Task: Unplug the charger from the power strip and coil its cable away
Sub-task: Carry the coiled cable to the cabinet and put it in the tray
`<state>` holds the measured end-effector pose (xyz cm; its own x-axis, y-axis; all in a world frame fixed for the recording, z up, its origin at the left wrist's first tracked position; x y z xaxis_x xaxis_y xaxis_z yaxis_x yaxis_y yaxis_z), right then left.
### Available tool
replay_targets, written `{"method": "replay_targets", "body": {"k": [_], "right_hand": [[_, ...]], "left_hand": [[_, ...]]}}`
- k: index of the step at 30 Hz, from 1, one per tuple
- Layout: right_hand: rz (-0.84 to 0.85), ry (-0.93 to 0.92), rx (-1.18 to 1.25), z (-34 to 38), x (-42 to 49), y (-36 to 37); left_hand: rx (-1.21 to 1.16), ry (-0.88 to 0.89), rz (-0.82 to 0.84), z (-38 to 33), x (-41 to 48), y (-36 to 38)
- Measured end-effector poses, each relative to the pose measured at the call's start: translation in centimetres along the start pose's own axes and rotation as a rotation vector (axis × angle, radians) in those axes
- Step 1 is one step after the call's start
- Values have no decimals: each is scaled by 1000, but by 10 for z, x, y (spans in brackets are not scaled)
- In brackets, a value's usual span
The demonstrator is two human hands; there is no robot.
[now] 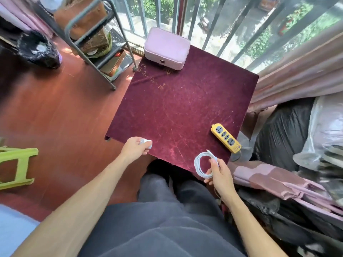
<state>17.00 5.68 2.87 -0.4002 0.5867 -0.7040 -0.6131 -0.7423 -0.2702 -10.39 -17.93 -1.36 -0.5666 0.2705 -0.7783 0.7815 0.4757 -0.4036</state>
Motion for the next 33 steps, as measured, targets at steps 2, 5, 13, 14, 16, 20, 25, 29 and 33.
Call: {"method": "replay_targets", "body": {"k": [2,5,13,14,16,20,25,29,33], "right_hand": [[13,-6,2,1,-10,-14],[63,-12,-7,-2,-20,-26],[290,-187,-207,27,-32,19],[331,-197,-235,31,-33,33],[413,-219,-270,42,-35,67],[563,-257,-351,66,-53,149],[688,-309,-425,88,-84,262],[716,-328,-479,99,-106,335],[718,-351,-495,108,-123,387]], "left_hand": [[-39,11,-16,-4,-35,11],[-92,-11,-52,6,-82,30],[-424,-204,-269,121,-173,59],[-484,-247,-310,140,-184,58],[-618,-314,-395,176,-206,52],[-836,-439,-526,238,-237,35],[-1039,-501,-631,296,-253,-3],[-1080,-503,-663,335,-256,-56],[-1069,-448,-648,365,-246,-112]]}}
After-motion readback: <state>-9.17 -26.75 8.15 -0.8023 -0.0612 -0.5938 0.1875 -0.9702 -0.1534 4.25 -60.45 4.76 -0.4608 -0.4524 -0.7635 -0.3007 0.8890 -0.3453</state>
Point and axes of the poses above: each hand's wrist, its own x-axis towards the middle knuckle, its own y-axis out of the palm, z = x × y, the point moved 8 cm from there along x, towards the middle knuckle, and after that the axes turned 12 degrees about x, right-handed, at the moved point
